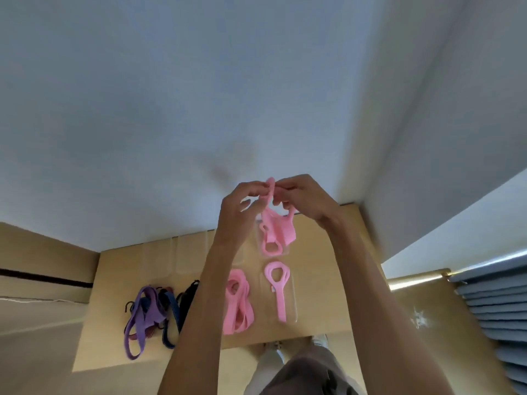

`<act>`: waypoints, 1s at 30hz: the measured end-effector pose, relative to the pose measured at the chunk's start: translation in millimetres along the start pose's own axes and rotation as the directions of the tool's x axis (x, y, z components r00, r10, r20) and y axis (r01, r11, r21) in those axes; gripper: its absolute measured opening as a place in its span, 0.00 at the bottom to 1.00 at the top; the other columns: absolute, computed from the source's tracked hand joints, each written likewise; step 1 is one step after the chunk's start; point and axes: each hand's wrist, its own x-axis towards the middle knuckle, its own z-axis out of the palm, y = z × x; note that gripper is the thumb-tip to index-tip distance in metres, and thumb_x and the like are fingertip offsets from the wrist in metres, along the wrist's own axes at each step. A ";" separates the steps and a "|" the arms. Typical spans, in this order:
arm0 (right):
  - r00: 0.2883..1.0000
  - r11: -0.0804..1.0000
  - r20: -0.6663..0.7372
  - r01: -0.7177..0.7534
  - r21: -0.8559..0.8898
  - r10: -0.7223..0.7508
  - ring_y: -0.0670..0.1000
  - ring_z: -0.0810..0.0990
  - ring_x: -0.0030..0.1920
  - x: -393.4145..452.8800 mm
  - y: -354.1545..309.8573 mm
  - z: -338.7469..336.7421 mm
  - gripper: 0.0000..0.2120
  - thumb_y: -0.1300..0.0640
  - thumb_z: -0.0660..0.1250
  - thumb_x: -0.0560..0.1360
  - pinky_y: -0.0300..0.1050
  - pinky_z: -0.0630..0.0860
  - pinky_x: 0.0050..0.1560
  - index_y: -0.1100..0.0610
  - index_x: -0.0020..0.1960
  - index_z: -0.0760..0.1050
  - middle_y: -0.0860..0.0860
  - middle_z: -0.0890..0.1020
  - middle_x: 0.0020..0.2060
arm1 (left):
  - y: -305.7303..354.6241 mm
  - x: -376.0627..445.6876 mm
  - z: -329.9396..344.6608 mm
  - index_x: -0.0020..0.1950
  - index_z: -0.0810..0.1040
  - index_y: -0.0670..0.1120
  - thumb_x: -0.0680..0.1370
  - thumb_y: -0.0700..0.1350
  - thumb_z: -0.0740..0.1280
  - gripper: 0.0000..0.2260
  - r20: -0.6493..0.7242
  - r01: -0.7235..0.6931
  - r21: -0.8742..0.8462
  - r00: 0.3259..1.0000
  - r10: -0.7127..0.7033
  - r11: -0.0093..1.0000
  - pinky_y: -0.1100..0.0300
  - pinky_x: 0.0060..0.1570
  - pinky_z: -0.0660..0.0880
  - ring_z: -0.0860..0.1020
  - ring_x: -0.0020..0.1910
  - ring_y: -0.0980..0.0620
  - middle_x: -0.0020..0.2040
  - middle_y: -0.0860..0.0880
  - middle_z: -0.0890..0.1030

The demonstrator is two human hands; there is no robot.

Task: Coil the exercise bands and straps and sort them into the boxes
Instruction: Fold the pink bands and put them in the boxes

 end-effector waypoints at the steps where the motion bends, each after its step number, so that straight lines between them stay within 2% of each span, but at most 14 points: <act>1: 0.999 0.998 -0.031 0.041 0.037 -0.040 0.41 0.77 0.33 -2.5 -8.6 -2.1 0.09 0.60 0.65 0.78 0.34 0.74 0.38 0.56 0.50 0.85 0.46 0.83 0.35 | 14.4 2.8 -1.9 0.46 0.85 0.45 0.72 0.44 0.69 0.07 -0.002 0.027 -0.084 1.000 -0.027 0.996 0.58 0.53 0.77 0.81 0.55 0.52 0.55 0.50 0.84; 3: 0.990 0.991 -0.131 0.066 0.114 -0.051 0.44 0.82 0.37 -7.1 -19.0 -2.6 0.09 0.58 0.68 0.77 0.39 0.76 0.40 0.54 0.57 0.78 0.50 0.86 0.40 | 35.7 6.5 -3.0 0.42 0.84 0.44 0.73 0.43 0.67 0.07 -0.021 0.065 -0.135 0.997 -0.069 0.989 0.51 0.50 0.80 0.82 0.50 0.50 0.51 0.44 0.84; 5: 0.975 0.979 -0.221 0.077 0.189 -0.034 0.47 0.83 0.36 -11.7 -25.4 -2.1 0.09 0.59 0.70 0.76 0.41 0.77 0.38 0.58 0.55 0.76 0.53 0.85 0.40 | 48.8 7.7 0.1 0.41 0.84 0.43 0.74 0.40 0.66 0.06 -0.062 0.032 -0.054 0.997 -0.036 0.998 0.46 0.48 0.79 0.80 0.43 0.51 0.44 0.40 0.83; 7: 0.962 0.961 -0.270 0.109 0.255 -0.037 0.47 0.81 0.34 -14.6 -29.4 -0.9 0.04 0.62 0.70 0.74 0.39 0.76 0.36 0.61 0.47 0.79 0.54 0.84 0.36 | 57.0 9.5 3.9 0.44 0.82 0.44 0.74 0.38 0.69 0.03 -0.056 -0.007 0.002 0.998 0.007 1.000 0.51 0.45 0.79 0.82 0.41 0.52 0.40 0.45 0.84; 9: 0.952 0.948 -0.306 0.112 0.299 -0.016 0.49 0.80 0.35 -15.9 -32.2 0.9 0.03 0.64 0.69 0.73 0.40 0.75 0.37 0.65 0.43 0.79 0.57 0.83 0.37 | 61.7 13.5 6.4 0.49 0.79 0.46 0.75 0.38 0.72 0.05 -0.022 0.010 0.005 1.000 -0.010 1.000 0.53 0.46 0.81 0.85 0.43 0.50 0.42 0.47 0.86; 10: 0.946 0.940 -0.325 0.110 0.324 0.001 0.50 0.79 0.36 -15.1 -32.9 2.6 0.06 0.62 0.68 0.73 0.42 0.75 0.38 0.66 0.42 0.78 0.58 0.82 0.37 | 63.5 16.0 7.4 0.50 0.78 0.46 0.75 0.39 0.73 0.06 -0.003 0.019 0.022 1.000 -0.019 1.000 0.52 0.46 0.81 0.85 0.43 0.49 0.42 0.47 0.86; 13: 0.900 0.936 -0.431 0.090 0.339 0.070 0.52 0.76 0.38 -10.9 -36.8 10.1 0.23 0.48 0.63 0.75 0.54 0.78 0.43 0.70 0.41 0.73 0.62 0.78 0.37 | 67.9 25.0 10.0 0.49 0.79 0.47 0.74 0.43 0.74 0.07 0.046 -0.026 0.157 0.999 0.019 0.987 0.54 0.43 0.80 0.84 0.41 0.49 0.41 0.48 0.85; 15: 0.847 0.962 -0.531 0.118 0.247 0.032 0.50 0.76 0.36 -8.8 -39.2 14.4 0.23 0.46 0.66 0.76 0.52 0.75 0.41 0.68 0.39 0.74 0.59 0.77 0.33 | 70.3 30.3 9.1 0.49 0.80 0.48 0.74 0.43 0.74 0.06 0.062 -0.050 0.185 0.997 0.039 0.981 0.57 0.39 0.78 0.84 0.38 0.50 0.40 0.49 0.85; 18: 0.804 0.973 -0.594 0.138 0.186 0.000 0.47 0.74 0.32 -3.2 -40.9 22.8 0.17 0.53 0.68 0.77 0.43 0.70 0.37 0.64 0.35 0.75 0.50 0.76 0.29 | 67.1 39.2 -0.6 0.47 0.82 0.50 0.73 0.42 0.73 0.05 0.062 -0.069 0.180 0.996 0.058 0.981 0.59 0.38 0.77 0.82 0.37 0.52 0.40 0.51 0.84; 20: 0.766 0.983 -0.643 0.114 0.143 0.005 0.44 0.73 0.31 1.7 -41.3 35.8 0.16 0.54 0.66 0.78 0.39 0.69 0.35 0.63 0.36 0.76 0.49 0.77 0.29 | 61.1 42.0 -9.4 0.48 0.83 0.51 0.73 0.40 0.72 0.07 0.056 -0.067 0.134 0.997 0.060 0.989 0.60 0.40 0.77 0.81 0.38 0.55 0.41 0.52 0.84; 23: 0.666 0.991 -0.745 0.074 0.109 0.033 0.41 0.74 0.31 8.5 -38.2 60.8 0.13 0.53 0.62 0.80 0.32 0.69 0.32 0.58 0.39 0.75 0.46 0.78 0.32 | 50.0 41.8 -22.6 0.49 0.82 0.52 0.73 0.38 0.69 0.10 0.011 -0.047 -0.007 0.999 0.047 0.999 0.60 0.41 0.77 0.80 0.37 0.55 0.41 0.52 0.82; 26: 0.580 0.985 -0.804 0.021 0.172 0.128 0.44 0.76 0.34 10.6 -27.7 79.9 0.13 0.53 0.59 0.81 0.38 0.71 0.35 0.57 0.41 0.74 0.47 0.80 0.35 | 44.5 46.2 -39.4 0.49 0.83 0.48 0.73 0.36 0.68 0.09 -0.032 -0.029 -0.247 0.999 0.022 0.969 0.58 0.42 0.77 0.79 0.39 0.53 0.42 0.50 0.81; 28: 0.569 0.969 -0.796 -0.004 0.248 0.207 0.48 0.80 0.37 10.8 -18.8 86.5 0.12 0.53 0.60 0.80 0.42 0.75 0.38 0.58 0.42 0.76 0.48 0.83 0.37 | 45.9 52.0 -51.6 0.49 0.83 0.47 0.74 0.36 0.68 0.08 -0.028 -0.014 -0.351 1.000 0.004 0.936 0.58 0.38 0.77 0.78 0.38 0.53 0.41 0.50 0.81; 30: 0.618 0.956 -0.744 -0.048 0.289 0.256 0.50 0.82 0.40 11.8 -11.6 90.3 0.12 0.53 0.63 0.79 0.45 0.77 0.41 0.62 0.44 0.77 0.52 0.84 0.38 | 52.7 58.5 -60.9 0.49 0.83 0.49 0.74 0.37 0.69 0.09 0.024 -0.014 -0.384 0.999 0.025 0.923 0.61 0.35 0.77 0.79 0.37 0.54 0.39 0.51 0.81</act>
